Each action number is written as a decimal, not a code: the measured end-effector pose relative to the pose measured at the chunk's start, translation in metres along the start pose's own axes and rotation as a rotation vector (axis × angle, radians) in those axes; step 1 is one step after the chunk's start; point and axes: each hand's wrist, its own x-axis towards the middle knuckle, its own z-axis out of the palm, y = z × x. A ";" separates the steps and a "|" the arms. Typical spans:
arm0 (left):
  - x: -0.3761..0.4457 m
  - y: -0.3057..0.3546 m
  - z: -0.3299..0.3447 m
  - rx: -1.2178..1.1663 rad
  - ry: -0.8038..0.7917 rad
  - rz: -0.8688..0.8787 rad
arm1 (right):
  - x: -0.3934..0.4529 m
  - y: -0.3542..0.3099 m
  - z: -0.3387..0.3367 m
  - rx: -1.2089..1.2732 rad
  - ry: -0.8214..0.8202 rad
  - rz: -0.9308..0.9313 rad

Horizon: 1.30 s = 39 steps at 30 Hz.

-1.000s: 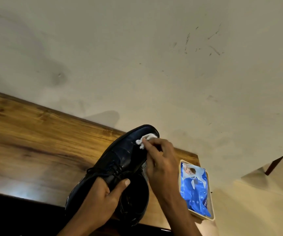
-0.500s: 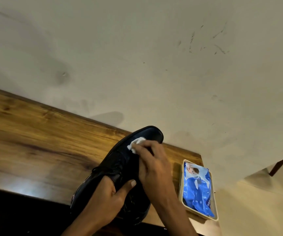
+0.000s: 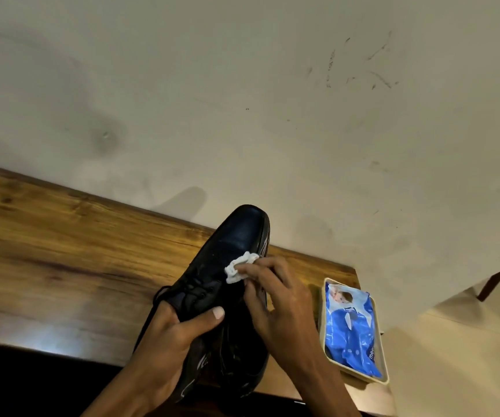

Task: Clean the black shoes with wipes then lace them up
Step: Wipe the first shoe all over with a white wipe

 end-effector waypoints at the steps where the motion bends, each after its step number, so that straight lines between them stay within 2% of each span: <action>1: -0.001 0.002 0.001 -0.019 -0.008 -0.011 | 0.003 0.005 0.000 -0.021 0.038 0.013; 6: -0.005 0.003 0.003 -0.067 -0.052 -0.046 | 0.024 0.030 -0.005 0.003 0.233 0.115; 12: -0.006 0.005 0.005 -0.085 -0.090 -0.065 | 0.037 0.036 -0.012 -0.006 0.355 0.151; 18: -0.005 0.014 0.011 -0.306 -0.027 -0.106 | 0.000 0.006 -0.001 -0.062 0.220 0.081; 22: -0.005 0.020 0.010 -0.382 -0.029 -0.124 | -0.010 -0.005 0.003 -0.028 0.206 0.069; 30: -0.006 0.019 0.009 -0.248 -0.048 -0.083 | 0.039 0.014 -0.012 -0.084 0.342 0.147; 35: -0.005 0.016 0.005 -0.255 -0.042 -0.145 | 0.039 0.022 -0.012 -0.158 0.315 0.145; 39: -0.001 0.013 -0.001 -0.370 -0.019 -0.204 | 0.011 0.001 0.001 -0.115 0.211 0.079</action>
